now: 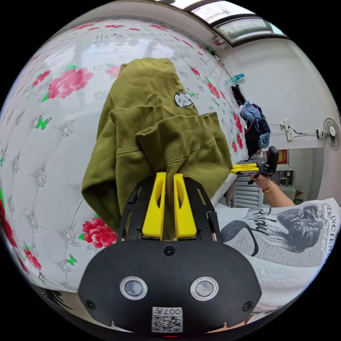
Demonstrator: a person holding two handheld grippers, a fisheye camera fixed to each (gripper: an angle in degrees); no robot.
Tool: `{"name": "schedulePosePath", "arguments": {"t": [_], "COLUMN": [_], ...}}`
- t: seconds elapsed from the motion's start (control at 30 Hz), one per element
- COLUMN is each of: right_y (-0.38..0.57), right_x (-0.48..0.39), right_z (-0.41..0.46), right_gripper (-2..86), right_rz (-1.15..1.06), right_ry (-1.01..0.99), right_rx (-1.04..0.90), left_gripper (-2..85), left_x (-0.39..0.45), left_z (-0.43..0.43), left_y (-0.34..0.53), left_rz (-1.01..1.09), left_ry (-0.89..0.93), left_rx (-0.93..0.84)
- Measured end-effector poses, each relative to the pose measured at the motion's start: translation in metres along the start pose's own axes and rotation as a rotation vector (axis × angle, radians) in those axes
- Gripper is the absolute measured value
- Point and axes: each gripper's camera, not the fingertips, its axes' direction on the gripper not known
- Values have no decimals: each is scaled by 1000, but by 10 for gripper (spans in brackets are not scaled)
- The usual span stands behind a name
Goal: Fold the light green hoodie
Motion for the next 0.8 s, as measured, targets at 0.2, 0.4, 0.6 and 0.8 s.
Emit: {"name": "schedulePosePath", "arguments": {"t": [0.2, 0.4, 0.6, 0.8], "right_y": [10, -61, -159, -177], "right_x": [2, -52, -55, -47], "right_z": [-30, -72, -8, -14], "right_gripper": [54, 84, 55, 4], "right_rz": [19, -325, -520, -575], "right_ry": [-31, 136, 201, 195], "right_rx": [117, 239, 76, -15], "left_gripper": [76, 131, 74, -1], "left_x": [17, 16, 9, 33], "left_z": [-58, -86, -47, -90], "left_y": [34, 13, -56, -63], "left_rz": [32, 105, 187, 306], "left_ry": [-7, -46, -62, -84], "left_rx": [137, 162, 41, 23]}}
